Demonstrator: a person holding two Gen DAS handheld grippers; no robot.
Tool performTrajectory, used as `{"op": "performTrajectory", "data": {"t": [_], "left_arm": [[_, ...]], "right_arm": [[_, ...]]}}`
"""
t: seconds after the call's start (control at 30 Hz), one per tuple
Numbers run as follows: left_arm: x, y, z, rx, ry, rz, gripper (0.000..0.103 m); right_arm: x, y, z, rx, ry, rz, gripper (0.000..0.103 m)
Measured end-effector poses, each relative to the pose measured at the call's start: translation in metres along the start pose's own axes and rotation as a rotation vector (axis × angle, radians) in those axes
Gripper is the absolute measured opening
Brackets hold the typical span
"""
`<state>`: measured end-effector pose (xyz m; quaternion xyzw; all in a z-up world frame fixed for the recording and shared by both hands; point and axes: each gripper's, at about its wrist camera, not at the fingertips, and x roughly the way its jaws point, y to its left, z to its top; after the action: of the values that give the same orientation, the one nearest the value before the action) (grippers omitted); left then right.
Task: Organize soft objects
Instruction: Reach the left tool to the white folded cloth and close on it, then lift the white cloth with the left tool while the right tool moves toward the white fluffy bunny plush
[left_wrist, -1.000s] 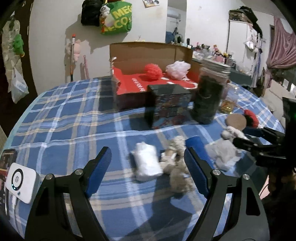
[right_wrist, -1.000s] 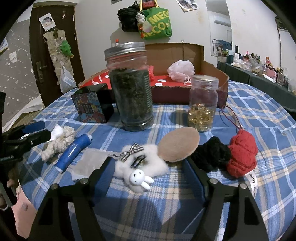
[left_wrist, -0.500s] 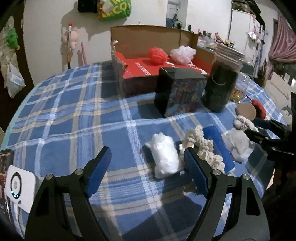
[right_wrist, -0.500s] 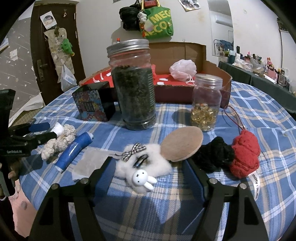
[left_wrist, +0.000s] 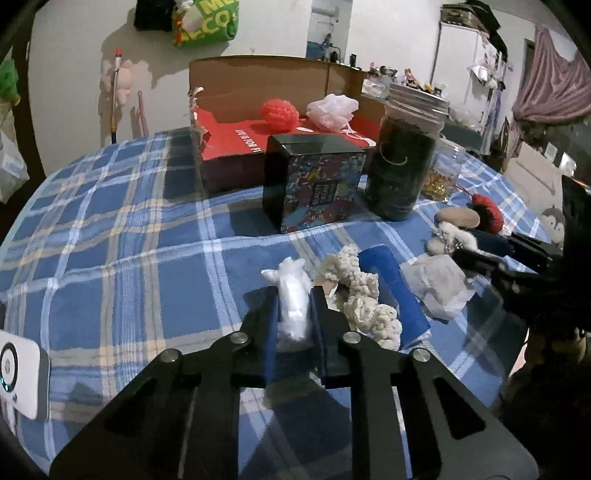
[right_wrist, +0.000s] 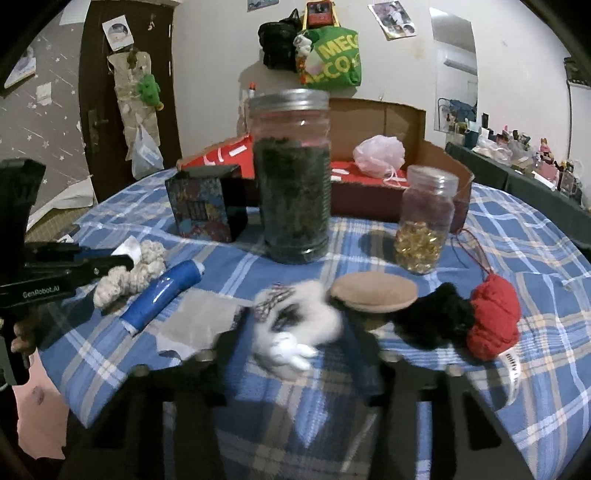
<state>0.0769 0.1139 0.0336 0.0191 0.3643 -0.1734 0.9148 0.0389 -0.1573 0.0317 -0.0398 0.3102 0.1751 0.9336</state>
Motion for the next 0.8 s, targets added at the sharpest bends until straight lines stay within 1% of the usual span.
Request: {"op": "performTrajectory", "data": {"t": [0.03,0.07,0.1,0.13,0.23,0.3,0.4,0.53,0.8], "left_arm": [[-0.001,0.000,0.000,-0.004,0.000,0.000,0.014],[-0.003,0.000,0.000,-0.006,-0.005,0.001,0.014],[-0.006,0.000,0.001,-0.013,-0.012,0.004,0.014],[-0.007,0.000,0.001,-0.016,-0.012,0.000,0.014],[-0.015,-0.003,0.004,-0.016,-0.031,0.002,0.014],[-0.021,-0.005,0.006,-0.007,-0.048,0.010,0.014],[-0.029,-0.006,0.010,-0.023,-0.064,-0.020,0.014],[-0.034,-0.018,0.014,-0.001,-0.076,-0.049,0.014],[-0.023,-0.059,0.014,0.022,-0.061,-0.192,0.014]], "right_arm": [[-0.002,-0.003,0.002,0.014,-0.001,0.017,0.037],[-0.002,-0.005,0.003,0.027,0.000,0.031,0.029],[-0.005,-0.009,0.005,0.045,-0.011,0.044,0.025],[-0.009,-0.012,0.006,0.057,-0.021,0.045,0.016],[-0.010,-0.016,0.009,0.076,-0.012,0.077,0.016],[-0.011,-0.016,0.008,0.074,-0.013,0.078,0.016],[-0.019,-0.015,0.009,0.074,-0.033,0.087,0.014],[-0.028,-0.022,0.011,0.101,-0.038,0.118,0.011],[-0.044,-0.054,0.003,0.216,-0.014,0.176,0.010]]}}
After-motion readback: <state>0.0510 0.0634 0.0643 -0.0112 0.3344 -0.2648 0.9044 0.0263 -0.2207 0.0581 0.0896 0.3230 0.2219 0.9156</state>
